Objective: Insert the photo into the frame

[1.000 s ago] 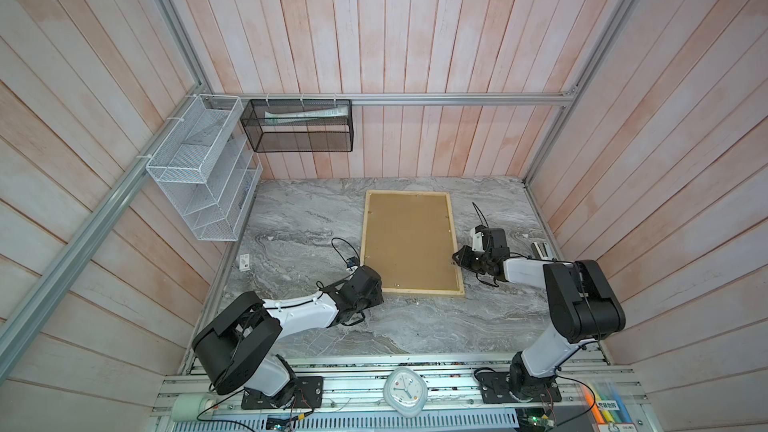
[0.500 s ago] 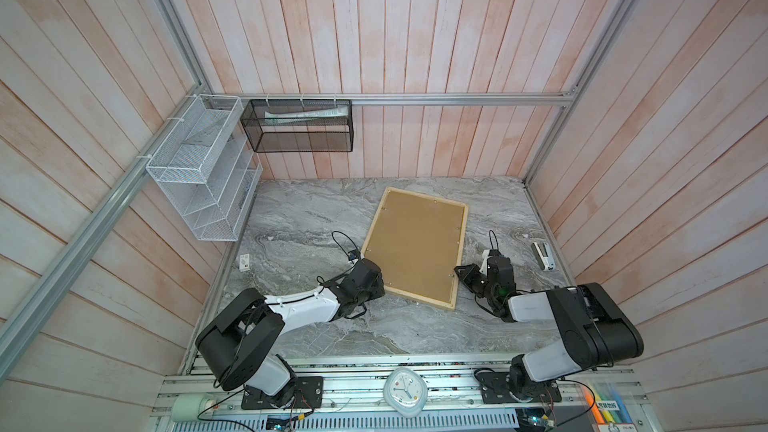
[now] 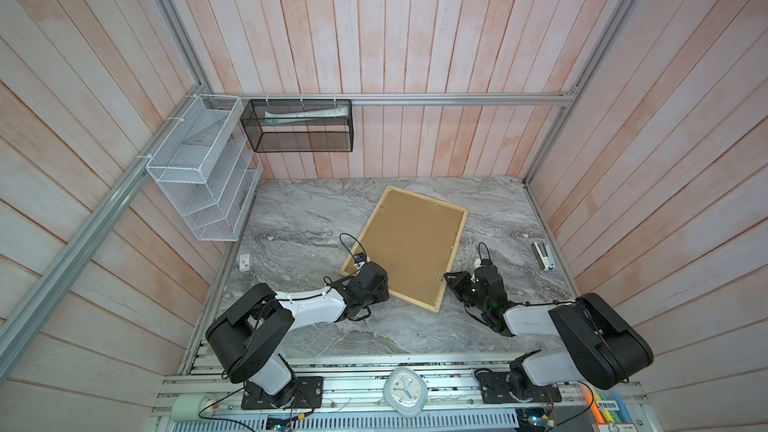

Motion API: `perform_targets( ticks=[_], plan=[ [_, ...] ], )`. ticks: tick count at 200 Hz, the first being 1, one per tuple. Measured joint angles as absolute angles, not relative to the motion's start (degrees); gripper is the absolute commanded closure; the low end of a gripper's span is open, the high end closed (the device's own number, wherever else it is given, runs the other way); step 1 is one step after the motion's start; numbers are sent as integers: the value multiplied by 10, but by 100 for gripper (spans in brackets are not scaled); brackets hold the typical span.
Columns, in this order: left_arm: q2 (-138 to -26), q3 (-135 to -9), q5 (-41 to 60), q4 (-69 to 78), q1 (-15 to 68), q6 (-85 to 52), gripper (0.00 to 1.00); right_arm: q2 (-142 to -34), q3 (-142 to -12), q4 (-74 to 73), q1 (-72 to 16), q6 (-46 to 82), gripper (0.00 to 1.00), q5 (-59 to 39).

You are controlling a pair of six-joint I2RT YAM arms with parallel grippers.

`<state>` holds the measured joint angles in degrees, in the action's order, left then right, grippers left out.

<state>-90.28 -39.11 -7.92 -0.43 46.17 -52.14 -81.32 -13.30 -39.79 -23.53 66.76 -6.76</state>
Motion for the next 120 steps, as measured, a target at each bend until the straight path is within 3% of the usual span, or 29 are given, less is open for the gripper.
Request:
perform_targets(
  ticks=[68,120],
  plan=[
    [-932,-425,-79,-17,455,-507,43,-728,-133,-350,-236,637,63,-55],
    [-991,-496,-61,-37,394,-425,47,-651,-135,-290,-236,604,63,-32]
  ],
)
